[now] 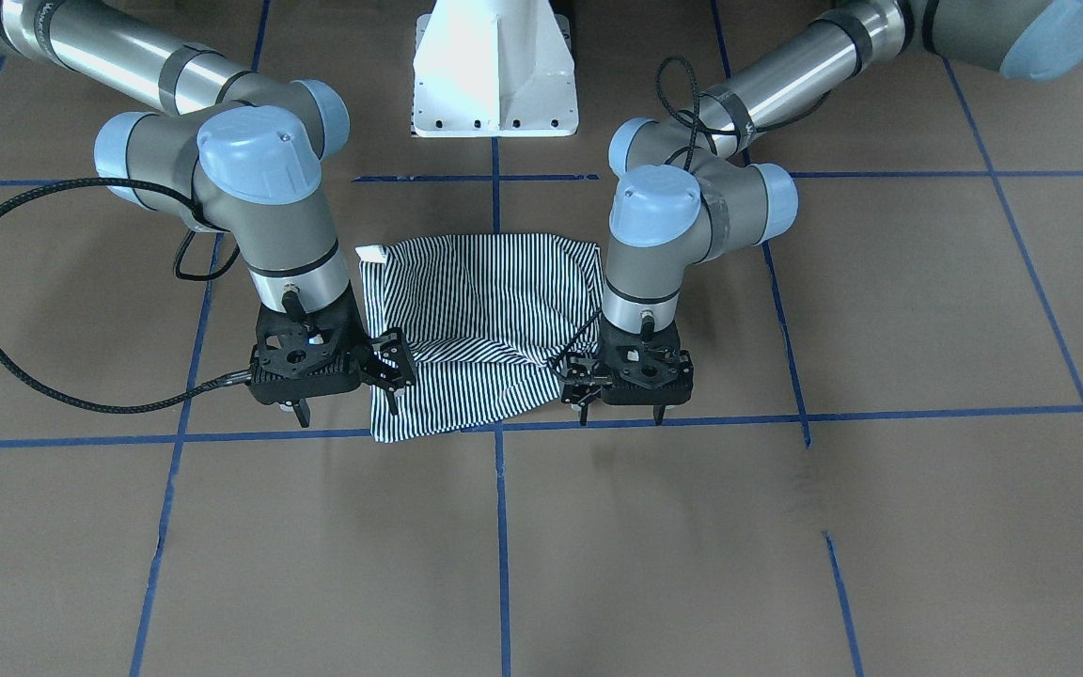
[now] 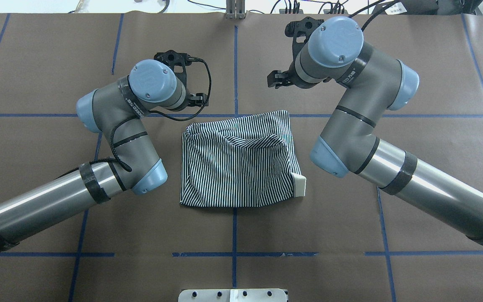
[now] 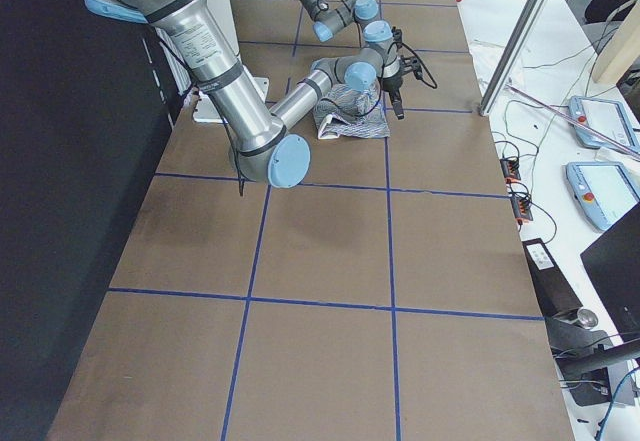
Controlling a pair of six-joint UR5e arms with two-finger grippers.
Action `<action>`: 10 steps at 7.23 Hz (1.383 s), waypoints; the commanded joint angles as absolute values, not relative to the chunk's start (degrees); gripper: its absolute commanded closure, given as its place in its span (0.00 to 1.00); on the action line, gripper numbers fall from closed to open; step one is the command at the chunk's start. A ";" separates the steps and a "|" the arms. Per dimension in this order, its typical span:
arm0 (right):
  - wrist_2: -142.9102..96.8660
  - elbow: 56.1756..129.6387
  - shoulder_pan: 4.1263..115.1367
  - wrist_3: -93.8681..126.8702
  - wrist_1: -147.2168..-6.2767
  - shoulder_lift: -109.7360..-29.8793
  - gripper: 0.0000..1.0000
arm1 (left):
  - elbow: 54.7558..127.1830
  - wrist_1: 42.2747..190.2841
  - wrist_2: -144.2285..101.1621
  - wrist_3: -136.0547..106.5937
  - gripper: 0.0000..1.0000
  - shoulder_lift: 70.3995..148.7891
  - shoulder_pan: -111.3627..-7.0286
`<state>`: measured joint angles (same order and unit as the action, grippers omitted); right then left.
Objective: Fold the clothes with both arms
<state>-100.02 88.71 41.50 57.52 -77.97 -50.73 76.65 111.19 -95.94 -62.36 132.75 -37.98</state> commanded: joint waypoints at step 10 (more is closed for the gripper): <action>-79.10 110.65 18.81 70.14 -96.33 -58.53 0.23 | 77.61 122.52 -107.67 -43.33 0.00 124.63 -48.25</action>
